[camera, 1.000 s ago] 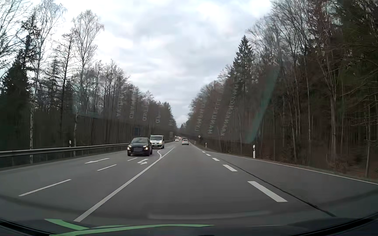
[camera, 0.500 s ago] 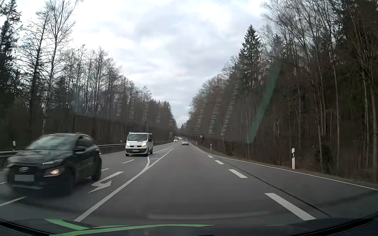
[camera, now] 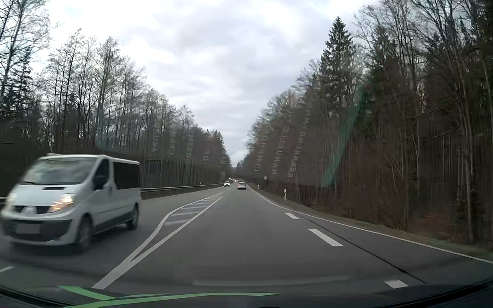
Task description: Follow the waypoints while adhering to traffic rules and regulations
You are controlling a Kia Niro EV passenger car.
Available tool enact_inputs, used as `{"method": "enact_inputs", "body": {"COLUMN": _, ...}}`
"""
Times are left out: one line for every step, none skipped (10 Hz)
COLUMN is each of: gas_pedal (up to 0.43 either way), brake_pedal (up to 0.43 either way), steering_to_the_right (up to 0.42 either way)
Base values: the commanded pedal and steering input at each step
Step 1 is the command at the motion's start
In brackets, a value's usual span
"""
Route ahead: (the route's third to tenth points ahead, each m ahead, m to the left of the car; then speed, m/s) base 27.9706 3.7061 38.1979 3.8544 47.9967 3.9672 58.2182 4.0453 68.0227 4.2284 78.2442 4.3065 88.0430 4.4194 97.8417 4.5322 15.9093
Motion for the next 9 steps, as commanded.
{"method": "enact_inputs", "body": {"gas_pedal": 0.028, "brake_pedal": 0.000, "steering_to_the_right": 0.000}}
{"method": "enact_inputs", "body": {"gas_pedal": 0.028, "brake_pedal": 0.000, "steering_to_the_right": 0.000}}
{"method": "enact_inputs", "body": {"gas_pedal": 0.028, "brake_pedal": 0.000, "steering_to_the_right": 0.000}}
{"method": "enact_inputs", "body": {"gas_pedal": 0.028, "brake_pedal": 0.000, "steering_to_the_right": 0.000}}
{"method": "enact_inputs", "body": {"gas_pedal": 0.028, "brake_pedal": 0.000, "steering_to_the_right": 0.000}}
{"method": "enact_inputs", "body": {"gas_pedal": 0.039, "brake_pedal": 0.000, "steering_to_the_right": 0.000}}
{"method": "enact_inputs", "body": {"gas_pedal": 0.047, "brake_pedal": 0.000, "steering_to_the_right": 0.000}}
{"method": "enact_inputs", "body": {"gas_pedal": 0.059, "brake_pedal": 0.000, "steering_to_the_right": 0.000}}
{"method": "enact_inputs", "body": {"gas_pedal": 0.067, "brake_pedal": 0.000, "steering_to_the_right": 0.000}}
